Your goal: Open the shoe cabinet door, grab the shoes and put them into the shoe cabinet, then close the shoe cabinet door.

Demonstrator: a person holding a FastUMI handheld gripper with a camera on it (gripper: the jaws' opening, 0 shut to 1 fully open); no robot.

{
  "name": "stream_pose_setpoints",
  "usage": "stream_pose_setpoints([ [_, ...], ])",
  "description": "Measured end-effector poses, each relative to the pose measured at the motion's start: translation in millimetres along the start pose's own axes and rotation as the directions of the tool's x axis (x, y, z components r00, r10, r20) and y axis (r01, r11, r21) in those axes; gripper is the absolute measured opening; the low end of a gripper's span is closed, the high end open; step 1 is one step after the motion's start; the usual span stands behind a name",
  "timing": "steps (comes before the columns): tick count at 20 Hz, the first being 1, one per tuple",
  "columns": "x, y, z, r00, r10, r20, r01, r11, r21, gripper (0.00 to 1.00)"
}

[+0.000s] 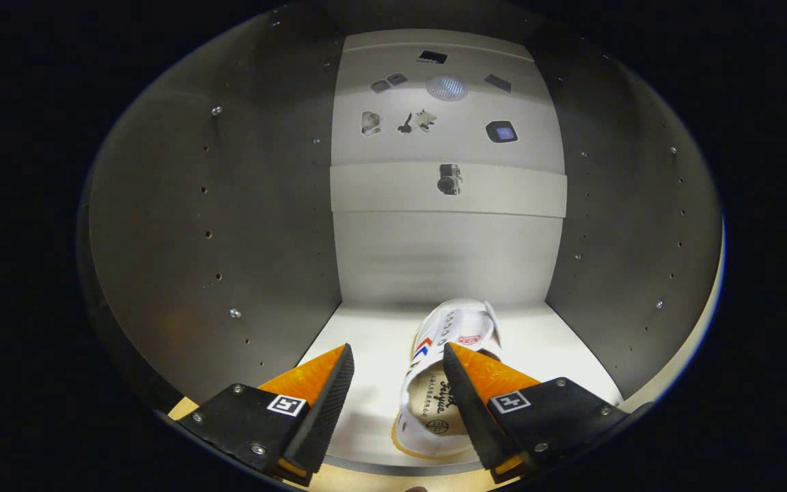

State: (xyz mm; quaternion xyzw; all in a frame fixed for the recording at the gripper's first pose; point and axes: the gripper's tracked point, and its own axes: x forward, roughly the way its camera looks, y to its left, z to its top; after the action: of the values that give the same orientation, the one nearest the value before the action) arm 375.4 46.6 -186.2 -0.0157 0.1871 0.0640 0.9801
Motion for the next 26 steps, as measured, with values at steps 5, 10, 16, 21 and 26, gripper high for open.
stream_pose_setpoints([
  [5,-19.8,-4.4,22.3,0.998,-0.02,0.061,0.02,1.0,0.008,0.83],
  [10,-55.6,-6.8,48.4,0.991,-0.042,0.123,0.041,0.999,0.016,0.83],
  [16,-130.7,-4.8,73.4,0.979,-0.067,0.195,0.064,0.998,0.022,0.83],
  [21,-206.4,1.9,74.1,0.97,-0.085,0.228,0.084,0.996,0.012,0.83],
  [26,-292.5,6.5,67.8,0.955,-0.12,0.27,0.12,0.993,0.017,0.83],
])
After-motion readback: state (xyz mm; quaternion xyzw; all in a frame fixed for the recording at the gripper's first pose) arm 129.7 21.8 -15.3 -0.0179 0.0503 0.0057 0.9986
